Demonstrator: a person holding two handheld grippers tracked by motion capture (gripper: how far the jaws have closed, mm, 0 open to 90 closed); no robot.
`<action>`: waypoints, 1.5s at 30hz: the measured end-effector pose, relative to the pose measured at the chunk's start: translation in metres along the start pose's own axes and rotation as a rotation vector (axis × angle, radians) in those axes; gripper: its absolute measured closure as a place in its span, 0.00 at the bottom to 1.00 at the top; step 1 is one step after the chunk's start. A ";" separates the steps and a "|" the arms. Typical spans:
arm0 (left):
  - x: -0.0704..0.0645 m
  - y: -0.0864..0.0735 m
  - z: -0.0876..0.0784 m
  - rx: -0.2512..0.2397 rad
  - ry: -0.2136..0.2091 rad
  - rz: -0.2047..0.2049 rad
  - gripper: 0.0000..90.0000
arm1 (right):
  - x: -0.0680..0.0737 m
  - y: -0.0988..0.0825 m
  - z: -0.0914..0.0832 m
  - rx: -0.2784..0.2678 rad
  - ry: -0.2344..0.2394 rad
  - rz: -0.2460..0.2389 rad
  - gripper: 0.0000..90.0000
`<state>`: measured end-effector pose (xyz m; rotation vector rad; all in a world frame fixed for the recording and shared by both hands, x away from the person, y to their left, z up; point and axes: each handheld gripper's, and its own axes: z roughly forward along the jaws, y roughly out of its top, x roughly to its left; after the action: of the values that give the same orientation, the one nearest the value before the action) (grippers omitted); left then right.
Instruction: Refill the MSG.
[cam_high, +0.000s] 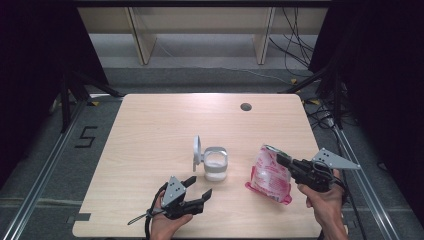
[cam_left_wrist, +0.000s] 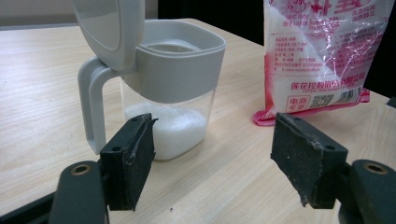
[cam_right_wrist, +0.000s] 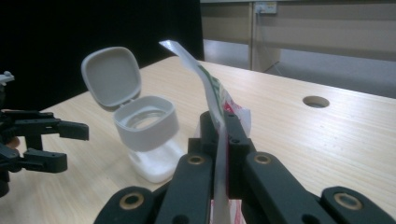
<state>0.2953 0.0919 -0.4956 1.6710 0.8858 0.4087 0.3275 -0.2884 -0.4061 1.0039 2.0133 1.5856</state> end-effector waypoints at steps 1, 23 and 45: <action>0.000 0.000 0.000 0.008 0.008 -0.004 0.32 | -0.001 0.000 0.000 0.001 -0.001 0.003 1.00; 0.001 0.000 0.003 0.001 -0.027 -0.008 0.31 | -0.020 -0.025 0.012 0.136 -0.190 -0.012 1.00; 0.012 0.003 -0.001 0.020 0.020 0.012 0.34 | -0.041 -0.041 0.031 0.236 -0.307 -0.014 0.89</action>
<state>0.3031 0.1011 -0.4943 1.6941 0.8975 0.4259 0.3637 -0.3021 -0.4591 1.2321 2.0127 1.1219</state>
